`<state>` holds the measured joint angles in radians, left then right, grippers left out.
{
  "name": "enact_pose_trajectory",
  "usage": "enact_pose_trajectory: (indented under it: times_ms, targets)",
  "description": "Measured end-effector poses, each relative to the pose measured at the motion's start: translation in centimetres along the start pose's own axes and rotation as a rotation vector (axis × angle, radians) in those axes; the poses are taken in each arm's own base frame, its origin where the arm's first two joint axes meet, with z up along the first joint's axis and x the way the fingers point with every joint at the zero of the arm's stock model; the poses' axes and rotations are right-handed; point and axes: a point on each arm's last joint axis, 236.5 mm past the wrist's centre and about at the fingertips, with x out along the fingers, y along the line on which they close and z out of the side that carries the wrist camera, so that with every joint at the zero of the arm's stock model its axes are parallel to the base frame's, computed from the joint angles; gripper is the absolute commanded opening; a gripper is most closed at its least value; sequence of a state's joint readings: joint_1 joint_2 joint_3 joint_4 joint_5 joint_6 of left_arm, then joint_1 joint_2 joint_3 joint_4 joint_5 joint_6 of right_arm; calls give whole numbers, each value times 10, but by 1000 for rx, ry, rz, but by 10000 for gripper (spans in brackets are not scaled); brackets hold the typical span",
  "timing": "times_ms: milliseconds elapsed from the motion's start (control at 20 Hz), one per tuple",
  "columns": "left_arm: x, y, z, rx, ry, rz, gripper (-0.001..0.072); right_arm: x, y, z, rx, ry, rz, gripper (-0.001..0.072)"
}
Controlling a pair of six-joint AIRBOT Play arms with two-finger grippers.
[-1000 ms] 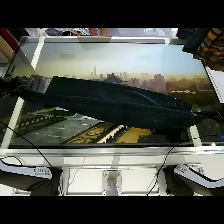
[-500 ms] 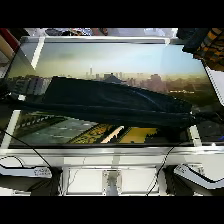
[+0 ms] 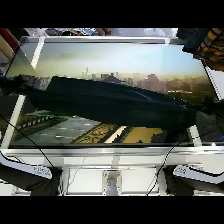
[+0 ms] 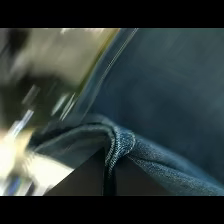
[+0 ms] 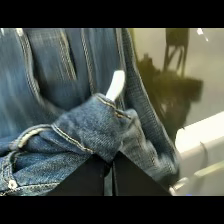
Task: Fold the clothes and pants, and hang the long-sleeved shirts on hangers.
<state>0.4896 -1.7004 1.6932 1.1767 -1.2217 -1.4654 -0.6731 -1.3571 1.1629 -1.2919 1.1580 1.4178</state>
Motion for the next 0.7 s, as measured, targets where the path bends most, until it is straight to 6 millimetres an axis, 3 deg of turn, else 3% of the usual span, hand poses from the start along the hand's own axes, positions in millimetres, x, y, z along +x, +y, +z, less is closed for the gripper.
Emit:
enact_pose_trajectory:
  times_ms: [50,100,200,300,350,450,500,700]
  targets:
    - [6,-11,14,1,-57,-38,57,8,4,8,12,-25,7,14]
    - [11,-22,29,7,-120,-74,134,15,9,15,24,-46,16,14]
    - [20,-38,56,13,-232,-113,380,30,16,29,36,-88,22,16]
    - [33,-50,68,12,-284,-140,511,45,25,40,47,-121,36,21]
    - [41,-55,69,9,-292,-151,613,52,31,45,51,-139,45,79]
    - [59,-57,70,3,-297,-154,679,61,42,58,61,-188,65,304]
    - [67,-57,70,-5,-298,-156,678,63,47,64,64,-210,74,342]
    - [82,-57,66,-26,-281,-161,678,50,63,95,22,-303,95,342]
